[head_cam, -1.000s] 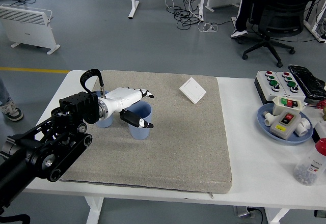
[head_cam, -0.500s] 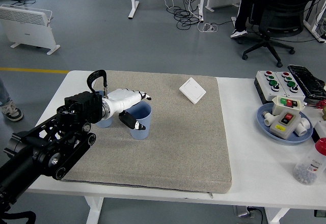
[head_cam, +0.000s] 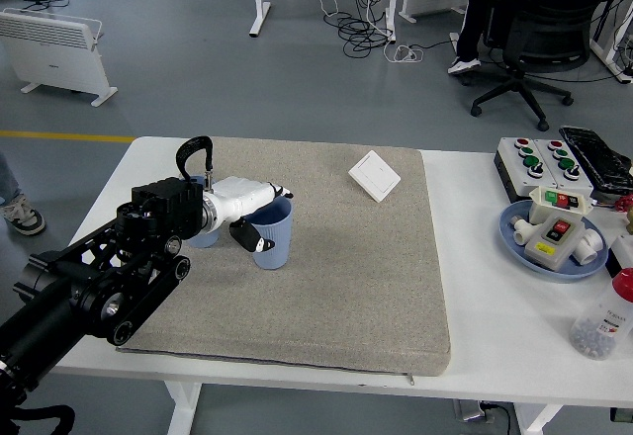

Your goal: Push cup pick cup insert cup

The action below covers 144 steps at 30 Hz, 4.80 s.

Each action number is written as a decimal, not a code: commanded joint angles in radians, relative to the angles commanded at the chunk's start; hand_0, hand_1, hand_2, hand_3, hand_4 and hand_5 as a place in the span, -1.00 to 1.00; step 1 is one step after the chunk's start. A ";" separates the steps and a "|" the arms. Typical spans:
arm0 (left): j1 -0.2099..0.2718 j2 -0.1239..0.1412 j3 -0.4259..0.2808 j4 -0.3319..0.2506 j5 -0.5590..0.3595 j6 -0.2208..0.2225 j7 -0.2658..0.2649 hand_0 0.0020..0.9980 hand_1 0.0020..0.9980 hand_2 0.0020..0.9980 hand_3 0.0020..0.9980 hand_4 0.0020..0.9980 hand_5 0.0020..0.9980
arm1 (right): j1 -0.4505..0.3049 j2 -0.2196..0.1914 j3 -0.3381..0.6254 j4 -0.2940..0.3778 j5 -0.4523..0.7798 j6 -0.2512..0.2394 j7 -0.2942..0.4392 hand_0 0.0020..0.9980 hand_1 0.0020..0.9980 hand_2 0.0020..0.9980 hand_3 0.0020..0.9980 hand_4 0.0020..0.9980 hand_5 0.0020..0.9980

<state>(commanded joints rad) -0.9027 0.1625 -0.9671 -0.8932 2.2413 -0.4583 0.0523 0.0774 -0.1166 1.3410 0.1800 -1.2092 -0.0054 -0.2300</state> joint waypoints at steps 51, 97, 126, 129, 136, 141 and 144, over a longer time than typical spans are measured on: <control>0.025 0.047 -0.015 -0.147 -0.018 -0.019 -0.019 -0.20 -0.17 -0.22 -0.17 0.03 -1.00 | -0.006 0.001 -0.006 0.000 0.009 0.000 0.003 0.39 0.18 0.22 0.09 -0.78 -0.15; -0.079 0.250 -0.135 -0.068 -0.084 -0.084 0.012 -0.17 -0.15 -0.21 -0.14 0.06 -1.00 | -0.004 0.001 0.006 0.000 0.014 -0.004 0.004 0.39 0.18 0.23 0.09 -0.79 -0.14; -0.065 0.238 -0.133 -0.027 -0.133 -0.090 0.004 -0.03 0.13 0.14 -0.01 -0.10 -1.00 | -0.003 0.000 0.005 0.000 0.014 -0.002 0.003 0.39 0.18 0.23 0.09 -0.79 -0.14; -0.063 0.239 -0.133 -0.024 -0.135 -0.089 0.001 0.10 0.41 0.51 0.43 0.42 -0.67 | -0.003 0.000 0.005 0.000 0.013 -0.002 0.004 0.39 0.18 0.23 0.09 -0.79 -0.14; -0.065 0.240 -0.136 -0.013 -0.149 -0.084 -0.017 0.42 0.59 0.77 0.78 0.85 -0.11 | -0.002 0.000 0.006 0.000 0.010 -0.001 0.003 0.39 0.18 0.23 0.09 -0.79 -0.14; -0.065 0.240 -0.134 -0.010 -0.153 -0.079 -0.020 0.63 0.76 1.00 1.00 0.99 0.07 | -0.003 0.000 0.005 0.000 0.012 -0.002 0.004 0.39 0.18 0.23 0.09 -0.79 -0.15; -0.063 0.238 -0.131 -0.009 -0.154 -0.068 -0.024 0.63 0.76 1.00 1.00 0.99 0.07 | -0.004 0.001 0.005 0.000 0.010 -0.002 0.003 0.39 0.18 0.23 0.09 -0.79 -0.15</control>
<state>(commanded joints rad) -0.9657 0.4001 -1.0983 -0.9026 2.0869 -0.5267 0.0287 0.0734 -0.1159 1.3462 0.1800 -1.1988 -0.0076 -0.2265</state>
